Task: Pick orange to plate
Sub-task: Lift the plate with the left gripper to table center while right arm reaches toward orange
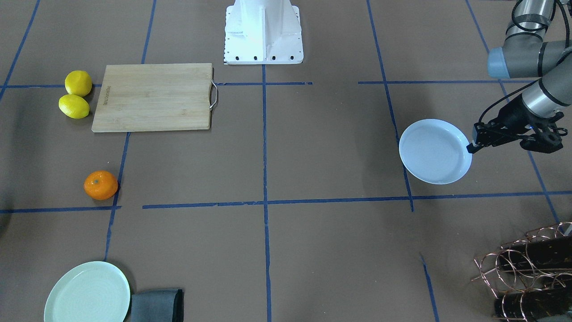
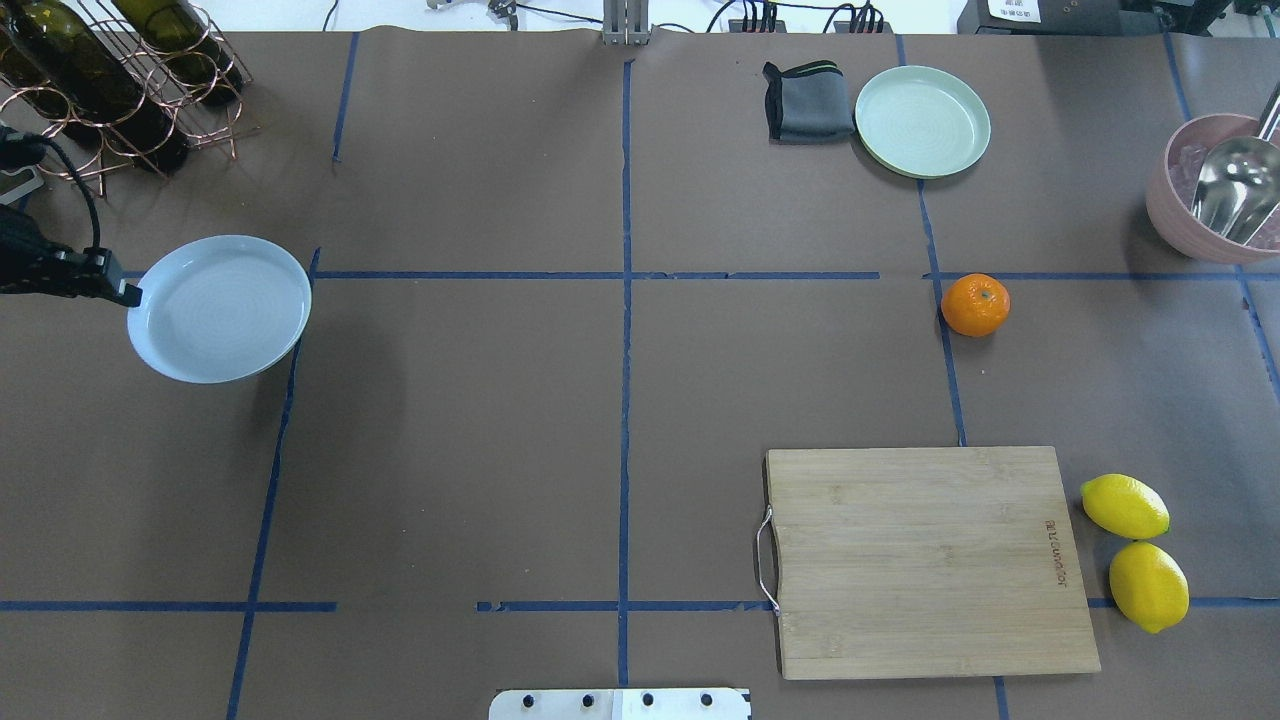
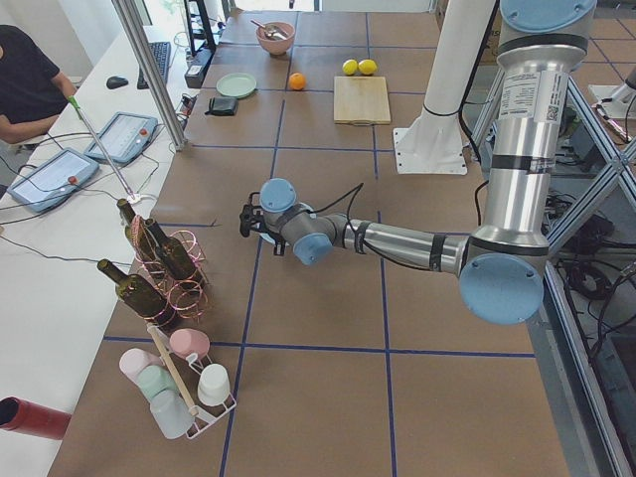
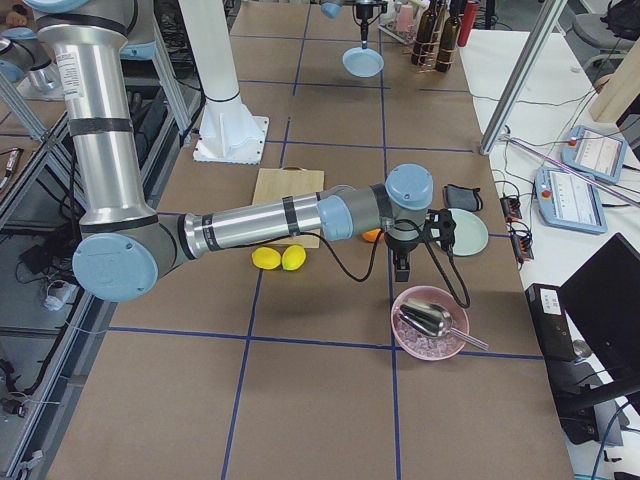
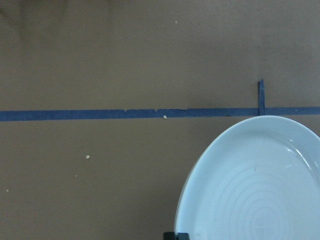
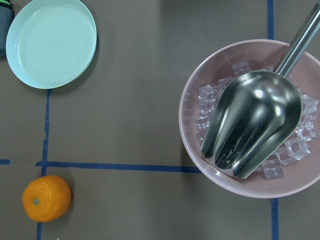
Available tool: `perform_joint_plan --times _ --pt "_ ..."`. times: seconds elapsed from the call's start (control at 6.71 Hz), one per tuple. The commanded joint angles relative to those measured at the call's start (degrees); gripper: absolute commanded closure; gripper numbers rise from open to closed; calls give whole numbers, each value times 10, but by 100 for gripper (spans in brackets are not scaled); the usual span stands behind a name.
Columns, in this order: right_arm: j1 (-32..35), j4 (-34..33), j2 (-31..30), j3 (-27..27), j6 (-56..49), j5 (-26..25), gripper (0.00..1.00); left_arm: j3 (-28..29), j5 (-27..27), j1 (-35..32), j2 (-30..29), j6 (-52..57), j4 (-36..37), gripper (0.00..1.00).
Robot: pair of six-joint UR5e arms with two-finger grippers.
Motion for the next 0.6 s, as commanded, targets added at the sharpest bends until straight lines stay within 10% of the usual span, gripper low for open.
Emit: perform_joint_plan --times 0.0,0.45 --pt "-24 2 0 13 42 3 0 -2 4 22 -96 -159 32 100" --pt "-137 96 13 47 267 -14 0 7 131 206 -211 -393 32 100"
